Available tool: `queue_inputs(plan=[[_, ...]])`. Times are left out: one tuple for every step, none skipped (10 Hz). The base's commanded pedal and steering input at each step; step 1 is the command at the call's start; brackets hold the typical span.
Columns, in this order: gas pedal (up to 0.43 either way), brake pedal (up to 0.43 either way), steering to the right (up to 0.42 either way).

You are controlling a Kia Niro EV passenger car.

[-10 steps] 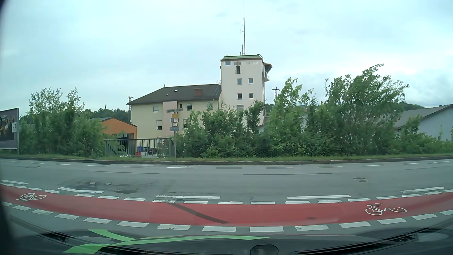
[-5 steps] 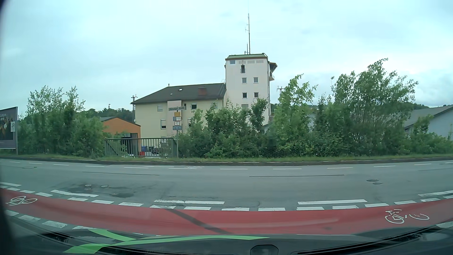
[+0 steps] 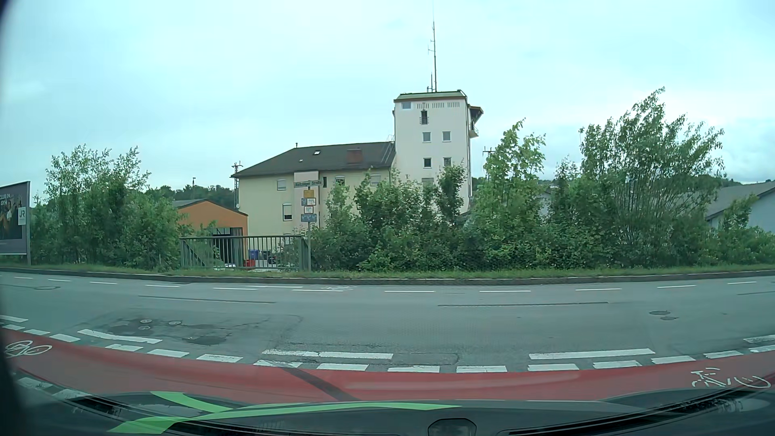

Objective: Follow the waypoints while adhering to traffic rules and regulations

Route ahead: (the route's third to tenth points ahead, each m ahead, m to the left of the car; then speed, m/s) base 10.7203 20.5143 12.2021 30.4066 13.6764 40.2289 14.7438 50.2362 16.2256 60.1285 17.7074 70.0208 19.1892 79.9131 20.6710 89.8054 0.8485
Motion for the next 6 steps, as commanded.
queue_inputs(plan=[[0.000,0.201,-0.165],[0.000,0.201,-0.170],[0.000,0.201,-0.174],[0.000,0.201,-0.179],[0.000,0.195,-0.182],[0.000,0.195,-0.183]])
